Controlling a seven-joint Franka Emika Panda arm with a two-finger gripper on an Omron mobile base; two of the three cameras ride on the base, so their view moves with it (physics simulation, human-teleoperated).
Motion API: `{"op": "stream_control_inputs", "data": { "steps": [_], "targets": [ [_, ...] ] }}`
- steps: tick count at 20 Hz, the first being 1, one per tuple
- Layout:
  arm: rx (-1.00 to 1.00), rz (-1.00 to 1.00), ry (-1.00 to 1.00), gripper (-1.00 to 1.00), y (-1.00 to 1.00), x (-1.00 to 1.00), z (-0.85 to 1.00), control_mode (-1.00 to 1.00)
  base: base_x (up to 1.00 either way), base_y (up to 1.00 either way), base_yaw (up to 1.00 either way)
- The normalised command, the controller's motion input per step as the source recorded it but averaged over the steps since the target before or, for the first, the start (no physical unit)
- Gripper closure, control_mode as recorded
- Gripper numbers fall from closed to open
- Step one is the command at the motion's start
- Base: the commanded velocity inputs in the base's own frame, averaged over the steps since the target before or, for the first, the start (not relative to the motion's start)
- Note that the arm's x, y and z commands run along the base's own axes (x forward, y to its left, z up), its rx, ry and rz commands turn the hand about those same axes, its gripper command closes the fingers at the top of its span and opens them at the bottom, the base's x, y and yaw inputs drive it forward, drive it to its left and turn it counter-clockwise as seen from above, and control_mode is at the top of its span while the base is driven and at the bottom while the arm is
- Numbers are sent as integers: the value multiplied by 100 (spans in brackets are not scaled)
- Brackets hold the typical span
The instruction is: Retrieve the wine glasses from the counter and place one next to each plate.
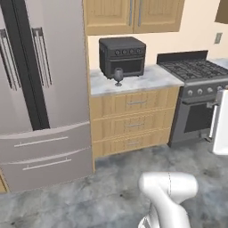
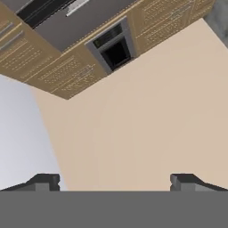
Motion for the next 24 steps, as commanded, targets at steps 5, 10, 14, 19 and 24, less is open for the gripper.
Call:
{"op": "stream_control_inputs", "data": {
  "steps": [5, 10, 14, 19, 24],
  "targets": [
    [0, 0, 0, -100, 0, 0, 0, 100, 100, -29, 3],
    [0, 0, 0, -100, 0, 0, 0, 100, 87, -11, 14],
    [0, 0, 0, -100, 0, 0, 0, 100, 96, -10, 9],
    [0, 0, 0, -100, 0, 0, 0, 100, 78, -57, 12],
    [0, 0, 0, -100, 0, 0, 0, 100, 22, -62, 3]
  ]
}}
